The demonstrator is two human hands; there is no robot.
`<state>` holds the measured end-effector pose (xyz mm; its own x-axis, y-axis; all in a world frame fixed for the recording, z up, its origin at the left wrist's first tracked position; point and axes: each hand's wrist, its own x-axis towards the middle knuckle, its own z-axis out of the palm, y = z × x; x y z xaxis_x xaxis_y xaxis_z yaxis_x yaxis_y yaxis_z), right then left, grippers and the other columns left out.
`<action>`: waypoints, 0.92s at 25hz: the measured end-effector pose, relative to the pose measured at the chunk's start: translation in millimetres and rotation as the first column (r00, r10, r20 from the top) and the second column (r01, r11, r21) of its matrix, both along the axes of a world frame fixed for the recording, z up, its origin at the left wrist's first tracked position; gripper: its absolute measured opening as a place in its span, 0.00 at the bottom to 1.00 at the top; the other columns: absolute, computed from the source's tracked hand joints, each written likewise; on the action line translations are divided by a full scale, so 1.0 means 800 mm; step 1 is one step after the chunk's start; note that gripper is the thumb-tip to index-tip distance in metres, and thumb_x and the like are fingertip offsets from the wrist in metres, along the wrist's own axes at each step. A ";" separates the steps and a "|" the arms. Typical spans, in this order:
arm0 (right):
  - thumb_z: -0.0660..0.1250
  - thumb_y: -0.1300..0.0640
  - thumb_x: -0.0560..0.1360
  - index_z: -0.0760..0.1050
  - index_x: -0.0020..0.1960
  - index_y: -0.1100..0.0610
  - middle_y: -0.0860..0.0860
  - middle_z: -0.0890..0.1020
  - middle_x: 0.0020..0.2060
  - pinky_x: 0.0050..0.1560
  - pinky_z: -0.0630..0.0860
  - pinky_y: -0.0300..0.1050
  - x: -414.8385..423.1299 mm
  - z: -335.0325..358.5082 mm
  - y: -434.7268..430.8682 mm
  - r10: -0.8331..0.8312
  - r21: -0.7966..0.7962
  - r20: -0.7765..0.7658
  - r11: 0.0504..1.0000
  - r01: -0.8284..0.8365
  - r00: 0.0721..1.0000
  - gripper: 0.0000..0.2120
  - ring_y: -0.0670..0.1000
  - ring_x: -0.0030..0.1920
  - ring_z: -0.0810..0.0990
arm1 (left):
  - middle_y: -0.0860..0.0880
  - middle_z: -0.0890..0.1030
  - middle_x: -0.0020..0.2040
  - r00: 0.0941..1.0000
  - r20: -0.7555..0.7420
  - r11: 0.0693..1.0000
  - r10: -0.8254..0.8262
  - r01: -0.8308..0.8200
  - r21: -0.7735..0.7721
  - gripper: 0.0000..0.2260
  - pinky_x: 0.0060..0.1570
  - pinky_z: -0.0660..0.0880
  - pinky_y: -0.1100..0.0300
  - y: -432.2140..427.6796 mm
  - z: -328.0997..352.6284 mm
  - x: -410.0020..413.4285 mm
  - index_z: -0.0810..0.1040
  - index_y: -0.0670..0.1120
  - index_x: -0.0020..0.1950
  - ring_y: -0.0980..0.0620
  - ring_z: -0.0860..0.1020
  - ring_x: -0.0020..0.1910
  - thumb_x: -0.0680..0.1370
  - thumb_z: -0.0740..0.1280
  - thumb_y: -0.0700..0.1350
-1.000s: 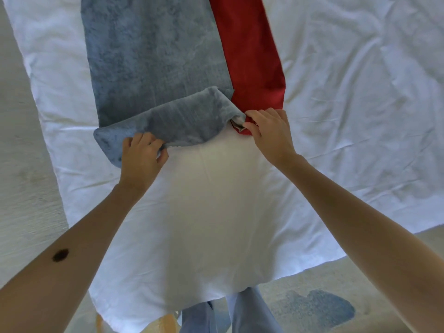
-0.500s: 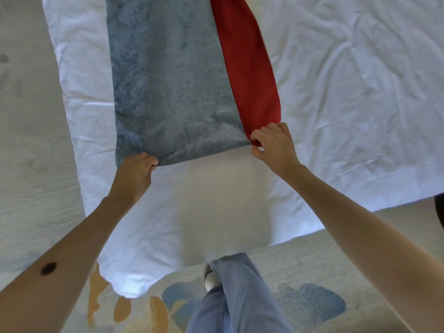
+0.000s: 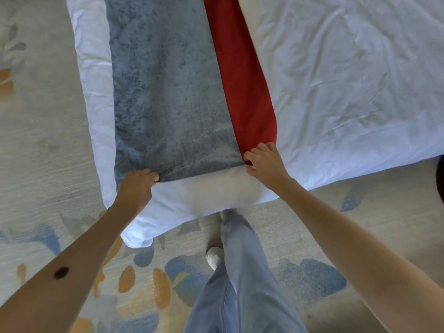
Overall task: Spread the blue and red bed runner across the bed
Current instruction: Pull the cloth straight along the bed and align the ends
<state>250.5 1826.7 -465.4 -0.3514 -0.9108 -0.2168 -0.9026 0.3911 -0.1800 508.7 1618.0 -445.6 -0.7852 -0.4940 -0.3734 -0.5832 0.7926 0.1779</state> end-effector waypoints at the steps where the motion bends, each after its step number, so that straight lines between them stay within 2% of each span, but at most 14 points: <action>1: 0.61 0.58 0.73 0.77 0.47 0.59 0.55 0.83 0.41 0.54 0.67 0.52 0.006 -0.003 0.007 -0.012 0.014 0.001 1.000 0.012 1.000 0.08 0.57 0.47 0.75 | 0.38 0.81 0.43 1.000 0.017 1.000 -0.012 0.012 0.004 0.09 0.46 0.74 0.49 0.007 -0.003 0.002 0.80 0.37 0.48 0.38 0.79 0.43 0.75 0.61 0.29; 7: 0.60 0.57 0.75 0.78 0.51 0.58 0.54 0.83 0.44 0.56 0.65 0.50 0.012 -0.006 0.033 0.033 0.106 -0.006 0.994 -0.032 0.999 0.10 0.55 0.49 0.75 | 0.42 0.81 0.44 0.996 0.091 1.000 0.002 -0.004 0.021 0.10 0.44 0.74 0.56 0.048 -0.013 0.009 0.80 0.41 0.49 0.43 0.79 0.43 0.75 0.62 0.31; 11: 0.60 0.57 0.75 0.77 0.51 0.58 0.54 0.82 0.45 0.58 0.64 0.50 0.020 -0.004 0.049 0.104 0.188 -0.016 0.977 -0.099 0.994 0.10 0.55 0.51 0.74 | 0.43 0.81 0.45 0.996 0.077 0.999 0.037 -0.040 0.036 0.10 0.44 0.75 0.55 0.069 -0.020 0.023 0.80 0.41 0.50 0.43 0.79 0.44 0.74 0.63 0.30; 15: 0.61 0.56 0.76 0.77 0.51 0.57 0.53 0.82 0.46 0.59 0.65 0.49 0.043 -0.011 0.076 0.138 0.257 -0.016 0.958 -0.129 0.990 0.10 0.54 0.52 0.75 | 0.42 0.80 0.44 0.995 0.067 0.995 0.073 -0.077 0.060 0.10 0.39 0.68 0.58 0.105 -0.030 0.053 0.80 0.41 0.50 0.43 0.78 0.44 0.74 0.63 0.30; 19: 0.60 0.57 0.75 0.77 0.50 0.57 0.53 0.82 0.46 0.58 0.65 0.49 0.065 -0.023 0.100 0.148 0.298 -0.004 0.944 -0.140 0.989 0.09 0.54 0.52 0.75 | 0.43 0.80 0.44 0.995 0.040 0.993 0.088 -0.091 0.079 0.11 0.46 0.72 0.54 0.134 -0.045 0.082 0.80 0.41 0.51 0.43 0.78 0.45 0.74 0.63 0.29; 23: 0.61 0.57 0.75 0.77 0.49 0.59 0.54 0.83 0.44 0.57 0.66 0.49 0.080 -0.041 0.122 0.149 0.298 0.025 0.943 -0.150 0.988 0.09 0.55 0.51 0.75 | 0.41 0.80 0.45 0.995 0.035 0.992 0.096 -0.099 0.084 0.11 0.47 0.72 0.51 0.160 -0.058 0.101 0.79 0.40 0.51 0.41 0.78 0.46 0.74 0.62 0.29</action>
